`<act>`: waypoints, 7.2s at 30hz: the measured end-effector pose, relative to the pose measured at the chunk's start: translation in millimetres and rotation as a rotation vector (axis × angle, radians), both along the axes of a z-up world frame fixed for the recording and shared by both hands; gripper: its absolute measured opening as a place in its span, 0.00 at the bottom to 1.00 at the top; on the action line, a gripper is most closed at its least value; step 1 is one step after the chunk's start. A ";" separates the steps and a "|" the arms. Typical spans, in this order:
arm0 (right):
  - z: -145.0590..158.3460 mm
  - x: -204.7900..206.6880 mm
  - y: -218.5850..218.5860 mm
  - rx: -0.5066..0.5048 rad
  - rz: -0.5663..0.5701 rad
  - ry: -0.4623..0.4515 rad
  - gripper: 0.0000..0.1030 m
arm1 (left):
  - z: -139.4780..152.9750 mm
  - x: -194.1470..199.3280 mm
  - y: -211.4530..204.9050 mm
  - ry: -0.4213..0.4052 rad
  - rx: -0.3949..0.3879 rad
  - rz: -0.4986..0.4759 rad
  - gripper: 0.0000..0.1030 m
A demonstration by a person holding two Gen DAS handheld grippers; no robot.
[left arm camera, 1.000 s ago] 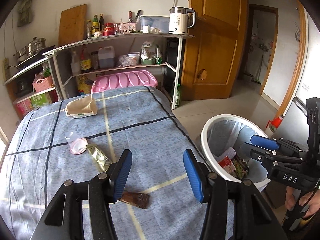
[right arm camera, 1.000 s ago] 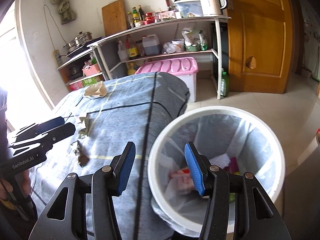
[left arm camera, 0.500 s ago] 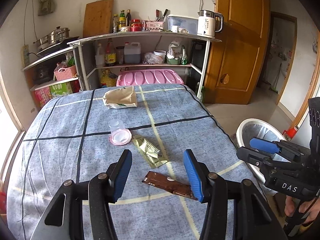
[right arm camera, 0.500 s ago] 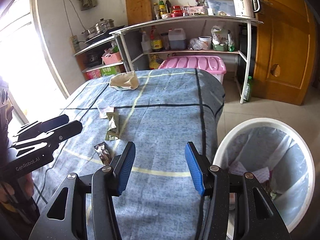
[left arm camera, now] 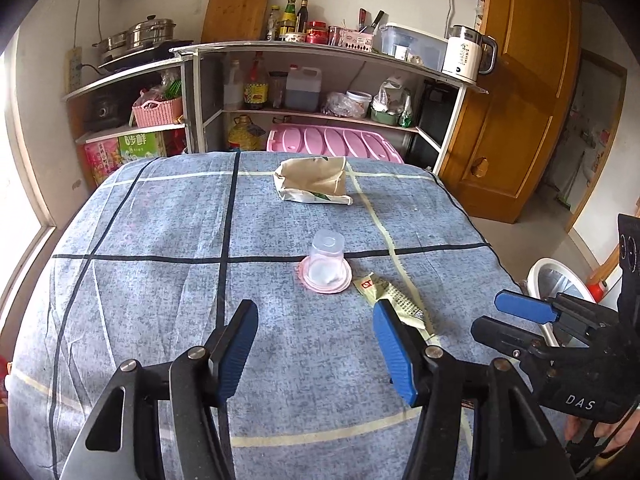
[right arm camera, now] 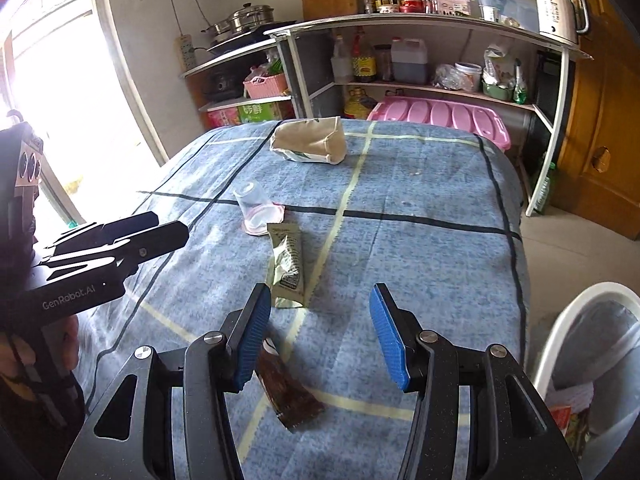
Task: Collect trash
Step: 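Move both open tools back over the table, then grasp the clear cup with pink lid with the left tool while the right tool grasps the olive-green snack packet, then carry the cup and packet over the bin and open both tools, then move both open tools back over the table toward the remaining items, then grasp the brown chocolate bar with the right tool while the left tool grasps the tissue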
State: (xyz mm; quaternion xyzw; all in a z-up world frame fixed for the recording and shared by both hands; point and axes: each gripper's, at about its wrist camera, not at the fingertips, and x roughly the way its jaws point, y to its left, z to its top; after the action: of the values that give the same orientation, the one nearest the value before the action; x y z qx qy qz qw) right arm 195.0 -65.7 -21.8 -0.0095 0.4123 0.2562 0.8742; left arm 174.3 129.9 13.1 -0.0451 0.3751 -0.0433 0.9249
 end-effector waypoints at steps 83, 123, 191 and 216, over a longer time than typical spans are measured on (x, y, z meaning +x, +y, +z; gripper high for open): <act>22.9 -16.8 -64.5 0.032 -0.179 -0.051 0.23 | 23.0 13.3 -83.1 -0.041 0.031 -0.101 0.30; 15.9 -64.9 -264.1 -0.062 -0.528 -0.037 0.23 | 4.4 -18.2 -309.1 -0.008 0.017 -0.462 0.30; 8.3 -52.4 -54.9 -0.039 -0.074 -0.029 0.43 | 18.8 -50.1 -59.3 -0.041 0.001 0.018 0.60; -32.8 -11.1 16.3 -0.154 0.077 0.025 0.20 | 4.6 41.7 2.9 -0.013 0.016 0.028 0.61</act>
State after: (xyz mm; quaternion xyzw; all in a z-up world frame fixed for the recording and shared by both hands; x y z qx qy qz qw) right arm 183.9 -49.4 -54.6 -0.0893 0.4410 0.2575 0.8551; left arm 215.9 132.8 17.7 -0.0425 0.3686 -0.0276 0.9282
